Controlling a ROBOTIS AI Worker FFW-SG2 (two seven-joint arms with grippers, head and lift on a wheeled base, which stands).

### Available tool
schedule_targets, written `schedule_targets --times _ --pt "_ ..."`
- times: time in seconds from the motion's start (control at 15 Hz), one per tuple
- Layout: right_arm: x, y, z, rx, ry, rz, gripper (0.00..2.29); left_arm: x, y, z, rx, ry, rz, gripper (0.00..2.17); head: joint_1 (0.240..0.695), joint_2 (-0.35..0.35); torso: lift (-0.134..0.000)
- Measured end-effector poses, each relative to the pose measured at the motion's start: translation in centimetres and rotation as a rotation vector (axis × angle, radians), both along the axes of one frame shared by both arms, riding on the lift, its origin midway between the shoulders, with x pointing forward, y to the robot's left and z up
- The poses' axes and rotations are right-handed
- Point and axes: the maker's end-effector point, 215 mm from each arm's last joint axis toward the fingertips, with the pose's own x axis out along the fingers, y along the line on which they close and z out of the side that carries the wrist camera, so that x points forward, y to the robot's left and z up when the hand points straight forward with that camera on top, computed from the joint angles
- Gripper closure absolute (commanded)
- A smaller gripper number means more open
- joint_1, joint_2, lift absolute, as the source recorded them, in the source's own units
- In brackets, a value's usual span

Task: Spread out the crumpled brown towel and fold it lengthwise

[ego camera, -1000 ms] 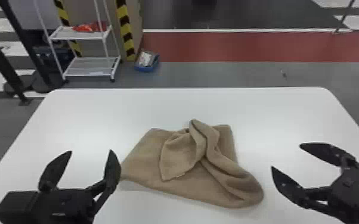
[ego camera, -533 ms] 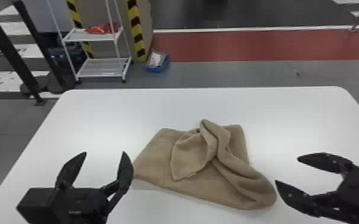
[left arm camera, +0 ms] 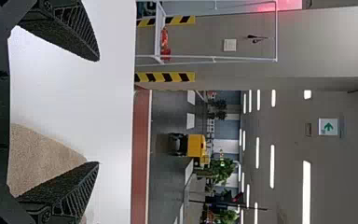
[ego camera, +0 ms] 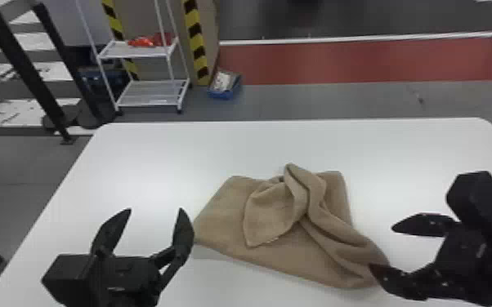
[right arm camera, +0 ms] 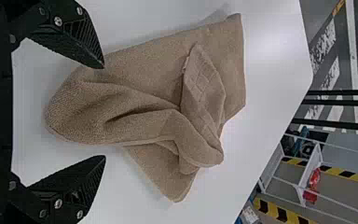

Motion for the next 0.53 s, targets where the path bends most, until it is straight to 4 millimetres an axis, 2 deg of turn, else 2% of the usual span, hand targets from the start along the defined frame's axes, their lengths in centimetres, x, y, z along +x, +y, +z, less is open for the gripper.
schedule_targets --times 0.13,0.53 --pt "0.0 0.4 -1.1 -0.046 0.013 0.02 0.22 0.0 0.0 -0.1 0.0 0.002 0.0 0.09 0.695 0.136 -0.124" --pt "-1.2 -0.5 -3.7 -0.157 0.026 0.117 0.25 0.1 0.1 -0.4 0.0 0.009 0.003 0.09 0.695 0.125 -0.124"
